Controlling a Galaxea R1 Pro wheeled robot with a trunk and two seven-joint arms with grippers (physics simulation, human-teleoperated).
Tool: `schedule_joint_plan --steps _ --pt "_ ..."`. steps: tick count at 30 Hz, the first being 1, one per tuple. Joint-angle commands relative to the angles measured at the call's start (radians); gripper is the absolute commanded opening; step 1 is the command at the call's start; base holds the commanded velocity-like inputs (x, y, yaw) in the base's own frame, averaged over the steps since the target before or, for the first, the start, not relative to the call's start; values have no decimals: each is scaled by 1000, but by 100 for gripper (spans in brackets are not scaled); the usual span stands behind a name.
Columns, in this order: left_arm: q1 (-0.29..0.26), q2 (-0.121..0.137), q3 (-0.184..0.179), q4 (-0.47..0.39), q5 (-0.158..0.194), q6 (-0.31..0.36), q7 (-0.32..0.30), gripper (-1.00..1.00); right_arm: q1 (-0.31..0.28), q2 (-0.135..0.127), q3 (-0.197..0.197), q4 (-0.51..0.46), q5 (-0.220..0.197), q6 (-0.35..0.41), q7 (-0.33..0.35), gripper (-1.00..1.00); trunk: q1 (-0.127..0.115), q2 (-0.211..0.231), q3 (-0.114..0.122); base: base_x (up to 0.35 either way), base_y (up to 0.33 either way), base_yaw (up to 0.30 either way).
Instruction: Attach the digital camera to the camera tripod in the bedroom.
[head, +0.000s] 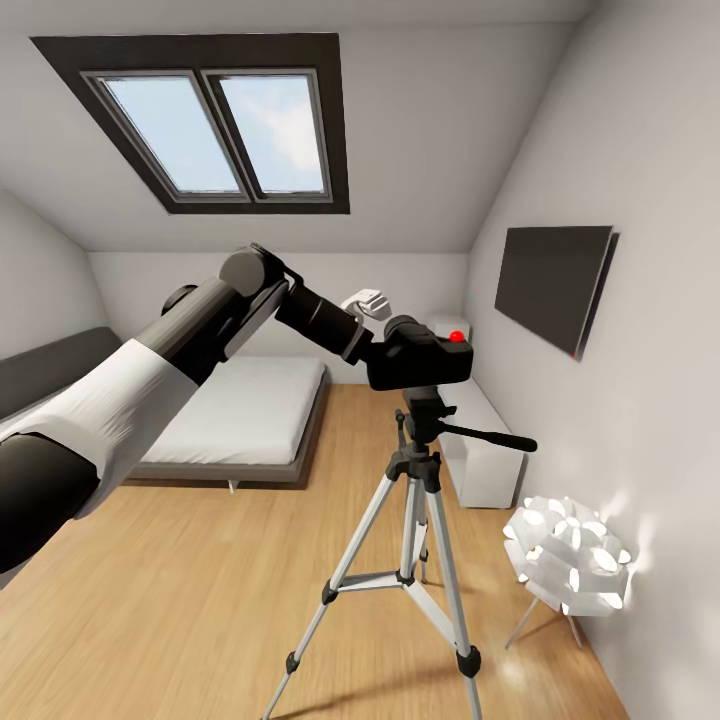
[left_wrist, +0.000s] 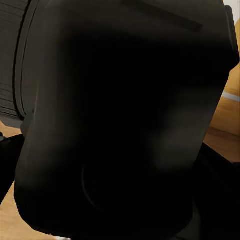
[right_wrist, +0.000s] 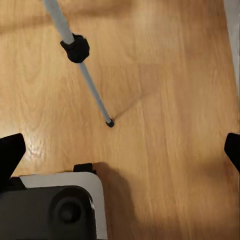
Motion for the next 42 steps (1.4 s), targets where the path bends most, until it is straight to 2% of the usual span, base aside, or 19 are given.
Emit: schedule_joint_plan --steps 1,4,5,6,8,12,14,23,42 --pt "-1 1 -2 0 3 5 -1 -100 0 -5 26 -6 -5 -63 4 100 0 -1 0 0 0 0" --pt "-1 1 -2 0 3 5 -1 -100 0 -10 59 -11 -5 -151 5 100 0 -1 0 0 0 0" --pt "-1 2 -2 0 3 5 -1 -100 0 -12 78 -14 -4 -207 6 100 0 -1 0 0 0 0" --pt "-1 2 -2 0 3 5 -1 -100 0 -13 113 -16 -3 -311 11 100 0 -1 0 0 0 0" --pt "-1 2 -2 0 3 5 -1 -100 0 -14 140 -17 -3 -386 20 100 0 -1 0 0 0 0" --pt "-1 2 -2 0 3 5 0 -100 0 -14 168 -17 -3 -486 43 100 0 -1 0 0 0 0" --pt "-1 2 -2 0 3 5 -1 -100 0 -15 190 -18 -5 -564 99 100 0 -1 0 0 0 0" --pt "-1 2 -2 0 3 5 0 -100 0 -15 194 -47 -6 -564 177 100 0 -1 0 0 0 0" --pt "-1 2 -2 0 3 5 -1 -100 0 -15 197 -80 -6 -564 193 100 0 -1 0 0 0 0"
